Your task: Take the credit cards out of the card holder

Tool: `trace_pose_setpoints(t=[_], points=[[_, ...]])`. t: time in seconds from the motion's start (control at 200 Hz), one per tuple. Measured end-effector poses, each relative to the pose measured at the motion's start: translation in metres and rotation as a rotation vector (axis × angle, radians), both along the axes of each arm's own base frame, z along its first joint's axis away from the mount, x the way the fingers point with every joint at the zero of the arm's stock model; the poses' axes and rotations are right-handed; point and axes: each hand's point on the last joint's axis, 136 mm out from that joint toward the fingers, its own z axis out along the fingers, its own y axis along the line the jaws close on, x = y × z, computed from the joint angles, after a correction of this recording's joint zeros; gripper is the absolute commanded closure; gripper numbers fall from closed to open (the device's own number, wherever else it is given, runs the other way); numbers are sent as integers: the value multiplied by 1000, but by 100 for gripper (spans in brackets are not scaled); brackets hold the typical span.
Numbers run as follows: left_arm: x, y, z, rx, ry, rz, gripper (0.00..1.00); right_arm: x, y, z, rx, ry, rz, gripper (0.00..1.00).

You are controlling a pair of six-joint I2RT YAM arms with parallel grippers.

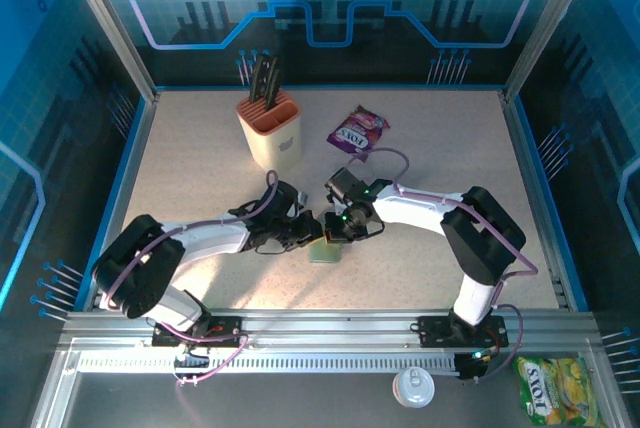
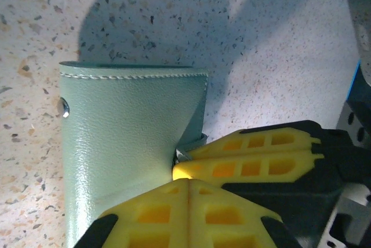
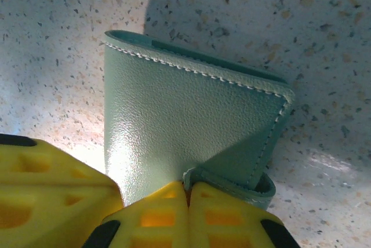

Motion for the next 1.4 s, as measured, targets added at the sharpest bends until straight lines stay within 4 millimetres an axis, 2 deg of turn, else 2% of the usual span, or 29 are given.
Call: trace_pose_setpoints(t=[0.32, 0.83, 1.066, 1.401], points=[[-3, 0, -24, 61, 121, -21, 100, 0, 0, 0, 15, -7, -15, 100], [-1, 2, -27, 13, 174, -34, 100, 0, -2, 5, 14, -20, -19, 100], [0, -2, -27, -13, 170, -48, 100, 0, -13, 5, -40, -39, -13, 100], [0, -2, -28, -30, 187, -52, 100, -3, -57, 0, -220, -54, -33, 100]])
